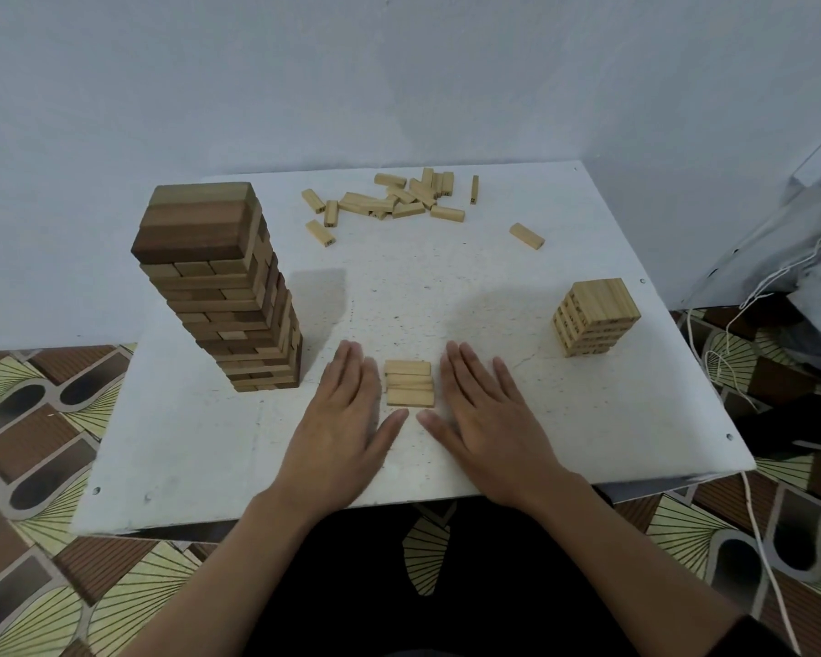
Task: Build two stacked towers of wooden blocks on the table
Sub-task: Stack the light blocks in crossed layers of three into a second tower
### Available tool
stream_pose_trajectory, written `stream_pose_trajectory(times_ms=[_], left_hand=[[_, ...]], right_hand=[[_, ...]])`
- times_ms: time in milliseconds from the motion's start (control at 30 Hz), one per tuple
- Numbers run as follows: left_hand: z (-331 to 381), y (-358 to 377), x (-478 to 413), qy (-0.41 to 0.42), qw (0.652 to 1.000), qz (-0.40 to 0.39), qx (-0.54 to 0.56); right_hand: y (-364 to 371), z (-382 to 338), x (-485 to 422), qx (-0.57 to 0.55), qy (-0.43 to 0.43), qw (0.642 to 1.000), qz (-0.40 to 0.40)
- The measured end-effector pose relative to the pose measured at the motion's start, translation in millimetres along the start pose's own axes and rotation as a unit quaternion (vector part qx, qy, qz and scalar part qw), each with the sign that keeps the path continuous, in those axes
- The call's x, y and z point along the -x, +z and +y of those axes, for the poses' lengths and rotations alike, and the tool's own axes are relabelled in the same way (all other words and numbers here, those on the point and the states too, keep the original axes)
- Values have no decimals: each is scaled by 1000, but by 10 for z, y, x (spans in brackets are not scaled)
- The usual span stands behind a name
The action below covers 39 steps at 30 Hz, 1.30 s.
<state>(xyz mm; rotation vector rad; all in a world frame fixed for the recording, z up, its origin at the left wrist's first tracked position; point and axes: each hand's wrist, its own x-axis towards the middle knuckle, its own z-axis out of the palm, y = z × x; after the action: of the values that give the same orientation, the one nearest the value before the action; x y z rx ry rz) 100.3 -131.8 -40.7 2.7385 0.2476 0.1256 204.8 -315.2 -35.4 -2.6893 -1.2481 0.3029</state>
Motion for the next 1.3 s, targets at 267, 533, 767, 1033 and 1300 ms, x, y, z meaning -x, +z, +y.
stream_pose_trajectory(times_ms=[267, 533, 767, 1033, 1300], left_hand=[[3, 107, -16, 3, 997, 14, -74], [-13, 143, -23, 13, 997, 23, -68], [6, 170, -31, 11, 994, 39, -100], [40, 174, -30, 5, 990, 42, -132], [4, 185, -18, 8, 992, 38, -118]], right_hand=[[82, 7, -40, 18, -17, 999, 29], [142, -22, -94, 7, -7, 997, 72], [161, -25, -99, 19, -5, 997, 79], [207, -38, -113, 33, 3, 995, 99], [219, -39, -110, 59, 3, 991, 117]])
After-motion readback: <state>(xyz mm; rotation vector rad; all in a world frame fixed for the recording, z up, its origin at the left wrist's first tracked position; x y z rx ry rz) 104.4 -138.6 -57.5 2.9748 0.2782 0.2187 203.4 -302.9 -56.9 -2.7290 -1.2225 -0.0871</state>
